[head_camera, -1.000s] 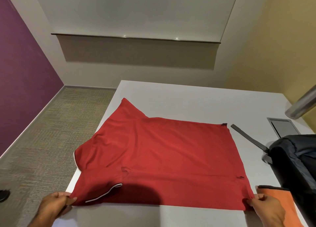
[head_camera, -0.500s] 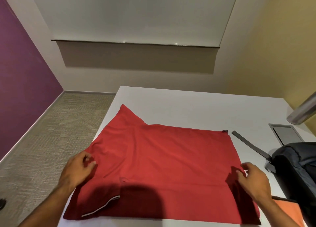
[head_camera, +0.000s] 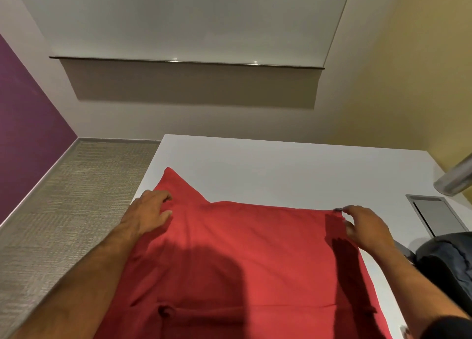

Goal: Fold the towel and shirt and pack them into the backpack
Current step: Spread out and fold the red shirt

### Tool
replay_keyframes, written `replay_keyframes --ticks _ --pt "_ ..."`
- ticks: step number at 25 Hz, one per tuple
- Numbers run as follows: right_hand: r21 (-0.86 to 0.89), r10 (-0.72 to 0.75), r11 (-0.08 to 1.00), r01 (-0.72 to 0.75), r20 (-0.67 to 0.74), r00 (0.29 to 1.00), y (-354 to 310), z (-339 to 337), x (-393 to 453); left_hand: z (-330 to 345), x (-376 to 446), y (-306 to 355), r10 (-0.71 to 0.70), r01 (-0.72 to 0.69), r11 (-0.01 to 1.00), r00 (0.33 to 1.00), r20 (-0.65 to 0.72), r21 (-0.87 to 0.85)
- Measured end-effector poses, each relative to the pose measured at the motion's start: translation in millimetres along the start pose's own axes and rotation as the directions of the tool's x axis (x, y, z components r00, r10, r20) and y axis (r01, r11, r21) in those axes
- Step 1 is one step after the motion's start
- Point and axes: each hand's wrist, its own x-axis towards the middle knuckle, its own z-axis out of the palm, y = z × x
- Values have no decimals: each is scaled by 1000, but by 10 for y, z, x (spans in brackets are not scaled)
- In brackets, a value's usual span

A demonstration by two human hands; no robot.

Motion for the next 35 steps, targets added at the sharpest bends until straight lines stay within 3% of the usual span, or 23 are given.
replay_keyframes --ticks 5,10,14,20,24,29,35 --pt "-66 -28 997 37 142 989 22 193 369 153 578 239 107 -109 994 989 104 16" --pt "-101 -49 992 77 253 966 73 370 577 328 1000 343 119 -178 960 959 258 217" --pt "-108 -57 990 92 291 955 113 488 708 368 1225 114 -232 228 972 968 97 52" --pt "-4 -169 984 179 316 934 185 583 867 540 1385 -533 -558 580 803 812 169 -135" --pt "20 -125 992 127 357 926 152 556 952 567 1349 -697 -636 661 723 751 178 -203" --pt "5 -118 992 127 403 908 99 493 983 488 1178 -889 -663 746 579 666 341 -330" --pt "-24 -115 990 138 424 898 108 463 1001 362 1010 -959 -651 740 608 672 353 -287"
